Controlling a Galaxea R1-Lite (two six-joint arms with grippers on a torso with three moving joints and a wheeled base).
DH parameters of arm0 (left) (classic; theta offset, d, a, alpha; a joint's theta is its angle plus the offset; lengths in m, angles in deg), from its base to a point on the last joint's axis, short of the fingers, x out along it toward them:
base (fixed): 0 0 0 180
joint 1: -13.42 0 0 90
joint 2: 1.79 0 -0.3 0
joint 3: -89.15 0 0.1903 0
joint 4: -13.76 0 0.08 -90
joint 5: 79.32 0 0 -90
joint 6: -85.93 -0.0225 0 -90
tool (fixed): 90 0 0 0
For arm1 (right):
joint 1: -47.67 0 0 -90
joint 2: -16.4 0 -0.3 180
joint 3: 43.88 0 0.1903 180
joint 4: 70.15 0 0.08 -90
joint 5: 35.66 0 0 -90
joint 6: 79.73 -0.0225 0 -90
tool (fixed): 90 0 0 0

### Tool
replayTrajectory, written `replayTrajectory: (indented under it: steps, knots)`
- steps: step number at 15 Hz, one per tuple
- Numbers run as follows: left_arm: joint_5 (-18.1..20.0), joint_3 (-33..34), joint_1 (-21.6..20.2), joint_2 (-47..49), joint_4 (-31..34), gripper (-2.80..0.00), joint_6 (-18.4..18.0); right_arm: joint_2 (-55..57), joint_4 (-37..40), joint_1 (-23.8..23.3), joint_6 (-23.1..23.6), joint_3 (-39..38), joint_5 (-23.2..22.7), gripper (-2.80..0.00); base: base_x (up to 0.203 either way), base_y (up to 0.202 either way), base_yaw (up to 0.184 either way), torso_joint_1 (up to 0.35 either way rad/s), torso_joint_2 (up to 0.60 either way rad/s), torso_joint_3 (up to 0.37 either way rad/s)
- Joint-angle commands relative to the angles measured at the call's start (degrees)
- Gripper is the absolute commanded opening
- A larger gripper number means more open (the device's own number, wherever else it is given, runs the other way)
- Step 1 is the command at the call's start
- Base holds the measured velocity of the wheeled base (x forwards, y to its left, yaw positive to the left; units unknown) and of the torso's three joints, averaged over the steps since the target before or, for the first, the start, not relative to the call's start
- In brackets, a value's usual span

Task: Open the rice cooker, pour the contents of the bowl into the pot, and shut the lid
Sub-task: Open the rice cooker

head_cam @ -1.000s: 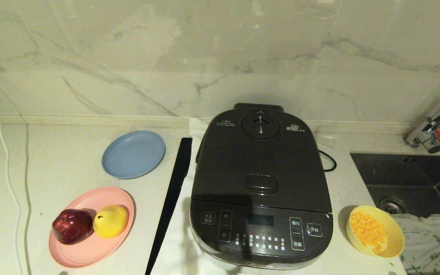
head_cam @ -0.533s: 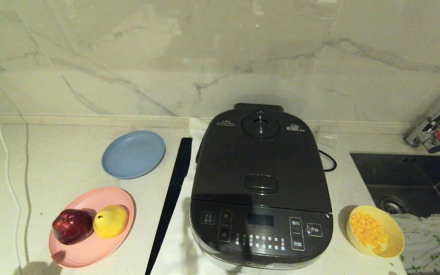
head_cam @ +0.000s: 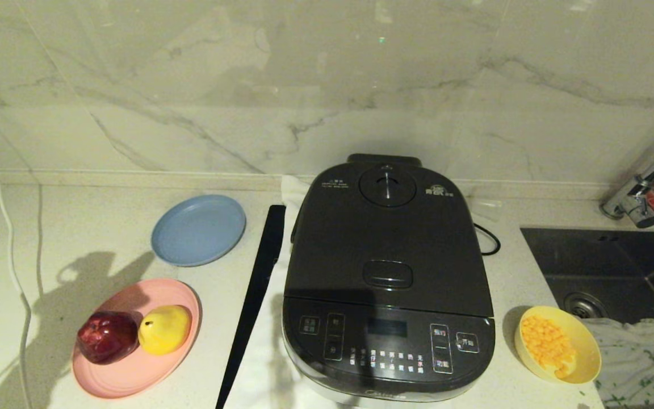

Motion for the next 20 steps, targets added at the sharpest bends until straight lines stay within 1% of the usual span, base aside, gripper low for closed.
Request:
replayTrajectory:
  steps: [1,2,3,5,8,9,10,11,13,15,20]
  knots:
    - [1.1,-10.4,9.1,18.7,0.2,-2.8,1.8,0.1,0.0,0.0,0.0,0.0,0.0,-2.8,0.0,0.0,0.0,0.0,0.0,0.0]
    - [0.5,-12.4,14.7,22.4,0.0,-2.8,2.4,0.0,0.0,0.0,0.0,0.0,-0.1,-2.8,0.0,0.0,0.0,0.0,0.0,0.0]
    - [-1.1,-13.9,19.8,25.3,-0.2,-2.8,2.9,0.0,0.0,0.0,0.0,0.0,-0.1,-2.8,0.0,0.0,0.0,0.0,0.0,0.0]
    - [-5.4,-16.9,29.5,30.5,-1.4,-2.8,4.3,0.0,0.0,0.0,0.0,0.0,-0.1,-2.8,0.0,0.0,0.0,0.0,0.0,0.0]
    - [-13.1,-20.0,40.5,37.6,-4.8,-2.8,6.2,0.0,0.0,0.0,0.0,0.0,-0.1,-2.8,0.0,0.0,0.0,0.0,0.0,0.0]
    - [-15.1,-20.2,43.6,39.4,-5.3,-2.8,6.4,0.0,0.0,0.0,0.0,0.0,-0.1,-2.8,0.0,0.0,0.0,0.0,0.0,0.0]
    - [-16.8,-20.3,45.8,40.5,-6.2,-2.8,6.5,0.0,0.0,0.0,0.0,0.0,0.0,-2.8,0.0,0.0,0.0,0.0,0.0,0.0]
    - [-18.2,-20.1,47.5,41.4,-7.7,-2.8,6.6,0.0,0.0,0.0,0.0,0.0,-0.1,-2.8,0.0,0.0,0.0,0.0,0.0,0.0]
    - [-19.5,-19.9,48.9,42.7,-8.4,-2.8,6.7,0.0,0.0,0.0,0.0,0.0,0.0,-2.8,0.0,0.0,0.0,0.0,0.0,0.0]
    - [-19.7,-19.2,49.3,44.3,-8.3,-2.8,6.7,0.0,0.0,0.0,0.0,0.0,-0.1,-2.8,0.0,0.0,0.0,0.0,0.0,0.0]
    - [-19.8,-14.7,49.4,47.0,-9.1,-2.8,6.5,0.0,0.0,0.0,0.0,0.0,-0.1,-2.8,0.0,0.0,0.0,0.0,0.0,0.0]
